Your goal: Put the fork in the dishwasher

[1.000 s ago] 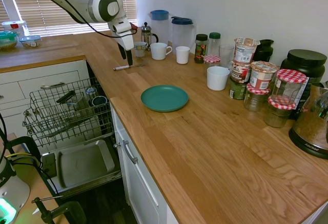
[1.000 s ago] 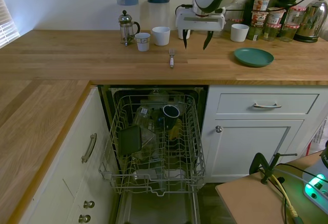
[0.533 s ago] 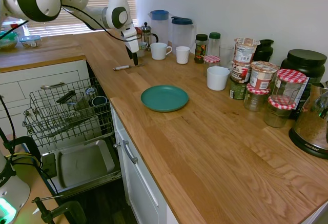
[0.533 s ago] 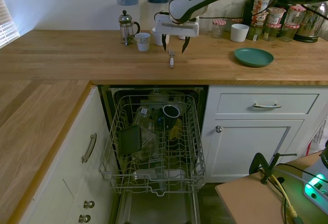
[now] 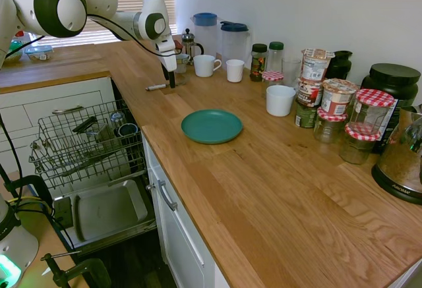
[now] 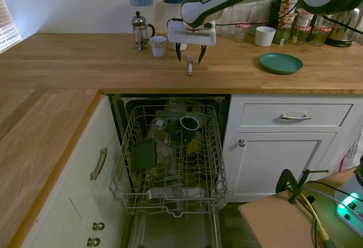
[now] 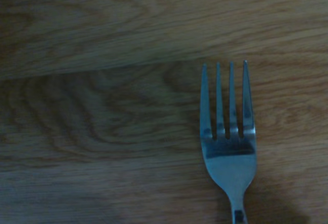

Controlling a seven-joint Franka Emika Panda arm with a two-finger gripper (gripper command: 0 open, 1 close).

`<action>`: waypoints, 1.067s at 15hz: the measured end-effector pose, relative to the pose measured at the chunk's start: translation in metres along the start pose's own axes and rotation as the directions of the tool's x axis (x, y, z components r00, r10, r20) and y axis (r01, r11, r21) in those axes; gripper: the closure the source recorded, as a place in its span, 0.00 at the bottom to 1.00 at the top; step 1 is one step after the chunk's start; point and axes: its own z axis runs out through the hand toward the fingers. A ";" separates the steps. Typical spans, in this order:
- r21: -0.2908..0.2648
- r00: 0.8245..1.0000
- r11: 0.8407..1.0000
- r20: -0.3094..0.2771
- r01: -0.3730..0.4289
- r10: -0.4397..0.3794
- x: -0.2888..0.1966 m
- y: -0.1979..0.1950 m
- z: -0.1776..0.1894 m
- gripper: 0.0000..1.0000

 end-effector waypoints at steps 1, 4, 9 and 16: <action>-0.008 1.000 1.000 0.001 0.000 0.000 -0.001 -0.001 0.000 0.00; -0.022 1.000 1.000 0.000 -0.004 0.004 -0.002 -0.002 0.001 1.00; -0.043 1.000 0.999 -0.003 -0.011 0.011 -0.001 -0.006 0.002 1.00; -0.058 1.000 0.998 0.008 -0.024 0.024 0.002 -0.007 0.003 1.00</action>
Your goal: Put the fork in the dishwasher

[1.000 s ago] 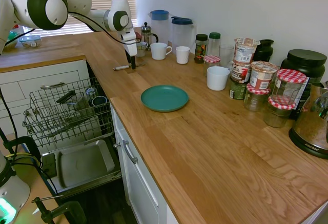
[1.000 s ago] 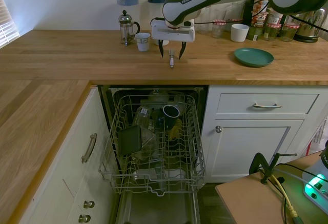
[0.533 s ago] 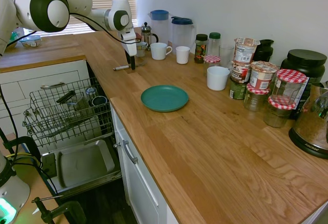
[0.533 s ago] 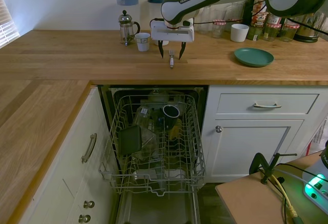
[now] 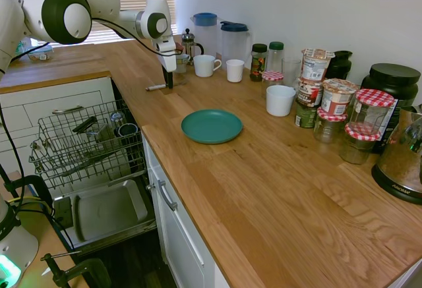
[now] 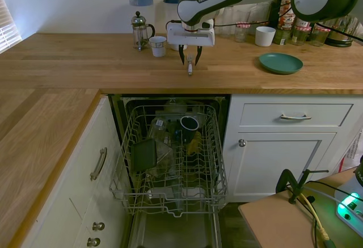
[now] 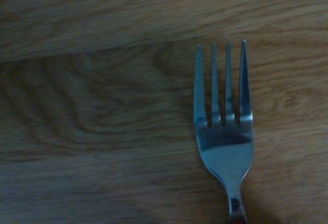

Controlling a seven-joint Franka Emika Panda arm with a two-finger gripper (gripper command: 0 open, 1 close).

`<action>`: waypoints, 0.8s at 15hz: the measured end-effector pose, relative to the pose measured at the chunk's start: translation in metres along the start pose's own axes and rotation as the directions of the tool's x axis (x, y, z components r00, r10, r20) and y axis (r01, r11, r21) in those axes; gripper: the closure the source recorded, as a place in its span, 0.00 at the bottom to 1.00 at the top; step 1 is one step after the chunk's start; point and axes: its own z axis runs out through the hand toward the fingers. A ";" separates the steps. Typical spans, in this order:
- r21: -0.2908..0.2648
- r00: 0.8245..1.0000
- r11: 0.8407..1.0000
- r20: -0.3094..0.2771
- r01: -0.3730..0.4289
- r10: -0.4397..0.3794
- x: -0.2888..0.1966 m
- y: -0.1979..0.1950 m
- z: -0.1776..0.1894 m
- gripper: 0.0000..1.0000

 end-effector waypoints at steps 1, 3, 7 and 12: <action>-0.001 1.000 1.000 0.000 -0.001 0.001 0.000 0.000 0.000 1.00; -0.002 1.000 1.000 0.000 -0.003 0.003 0.001 0.000 0.000 1.00; -0.002 1.000 1.000 0.002 -0.004 0.004 0.001 0.000 0.000 1.00; 0.015 1.000 1.000 0.003 -0.015 0.015 0.010 -0.002 -0.002 1.00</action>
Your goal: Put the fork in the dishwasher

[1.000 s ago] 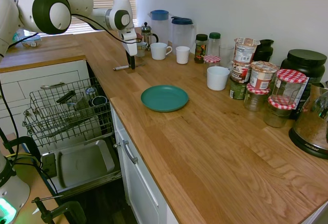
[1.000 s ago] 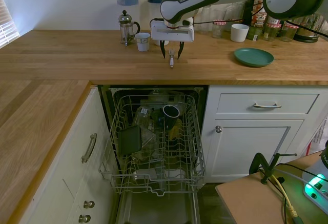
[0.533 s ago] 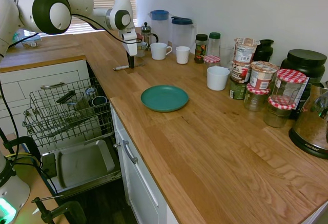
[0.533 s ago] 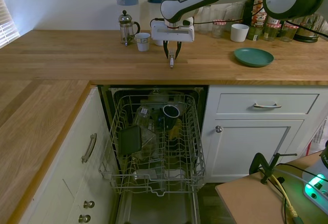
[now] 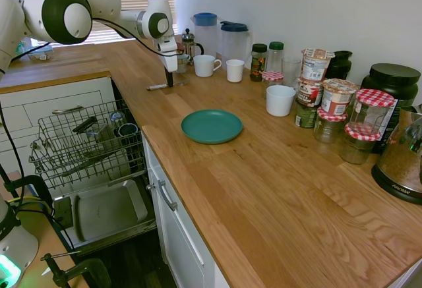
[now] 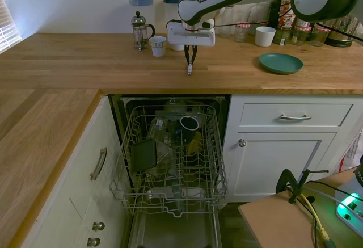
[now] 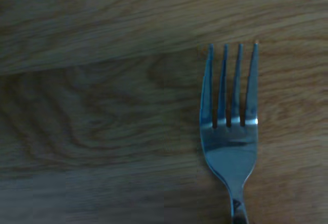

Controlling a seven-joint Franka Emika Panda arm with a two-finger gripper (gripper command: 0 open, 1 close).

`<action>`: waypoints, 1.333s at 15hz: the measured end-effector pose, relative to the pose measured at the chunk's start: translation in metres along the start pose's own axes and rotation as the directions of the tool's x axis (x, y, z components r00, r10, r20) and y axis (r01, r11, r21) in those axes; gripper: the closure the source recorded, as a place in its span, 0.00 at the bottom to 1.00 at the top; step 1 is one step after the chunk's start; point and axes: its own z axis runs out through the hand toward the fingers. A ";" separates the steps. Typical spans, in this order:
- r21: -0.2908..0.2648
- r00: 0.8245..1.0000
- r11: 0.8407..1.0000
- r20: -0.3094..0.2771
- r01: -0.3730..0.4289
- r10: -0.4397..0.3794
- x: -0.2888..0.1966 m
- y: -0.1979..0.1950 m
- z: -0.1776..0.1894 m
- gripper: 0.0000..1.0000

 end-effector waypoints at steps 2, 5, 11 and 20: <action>0.022 1.000 1.000 -0.004 -0.007 0.007 0.012 -0.002 -0.008 1.00; 0.073 1.000 0.997 -0.005 -0.008 0.009 0.016 0.003 -0.058 1.00; 0.041 0.993 0.997 0.096 0.071 -0.075 -0.022 0.060 -0.106 1.00; -0.012 0.980 0.992 0.159 0.127 -0.124 -0.098 0.187 -0.067 1.00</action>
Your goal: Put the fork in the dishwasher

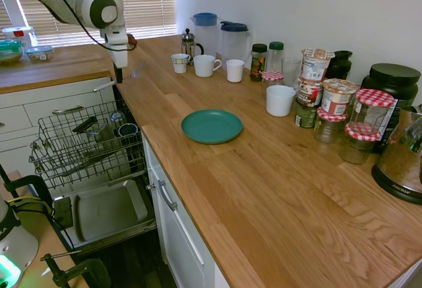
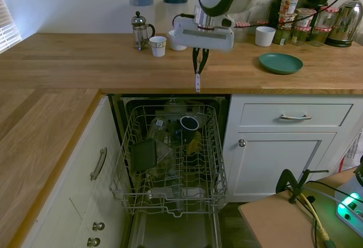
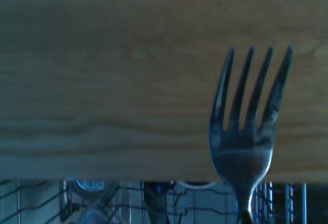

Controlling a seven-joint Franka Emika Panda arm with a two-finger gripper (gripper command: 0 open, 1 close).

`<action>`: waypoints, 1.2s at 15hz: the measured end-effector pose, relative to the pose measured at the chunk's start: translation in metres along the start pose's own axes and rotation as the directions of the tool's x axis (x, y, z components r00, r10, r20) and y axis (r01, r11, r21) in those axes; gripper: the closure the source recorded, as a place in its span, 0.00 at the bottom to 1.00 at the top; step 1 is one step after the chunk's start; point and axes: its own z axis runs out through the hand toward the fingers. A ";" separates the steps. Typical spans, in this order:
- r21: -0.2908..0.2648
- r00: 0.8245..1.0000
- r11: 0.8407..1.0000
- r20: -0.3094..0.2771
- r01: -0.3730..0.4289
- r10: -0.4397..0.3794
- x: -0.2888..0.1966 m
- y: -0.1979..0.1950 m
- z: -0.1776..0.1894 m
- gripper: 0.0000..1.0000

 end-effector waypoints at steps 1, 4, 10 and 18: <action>-0.003 1.000 1.000 0.004 0.006 -0.006 -0.009 0.014 0.014 1.00; 0.008 1.000 1.000 0.002 0.030 -0.030 -0.037 0.033 0.023 1.00; -0.010 0.999 1.000 0.035 0.018 -0.017 -0.095 0.062 0.049 1.00; -0.126 0.999 0.992 0.038 -0.029 0.034 -0.125 0.146 0.158 1.00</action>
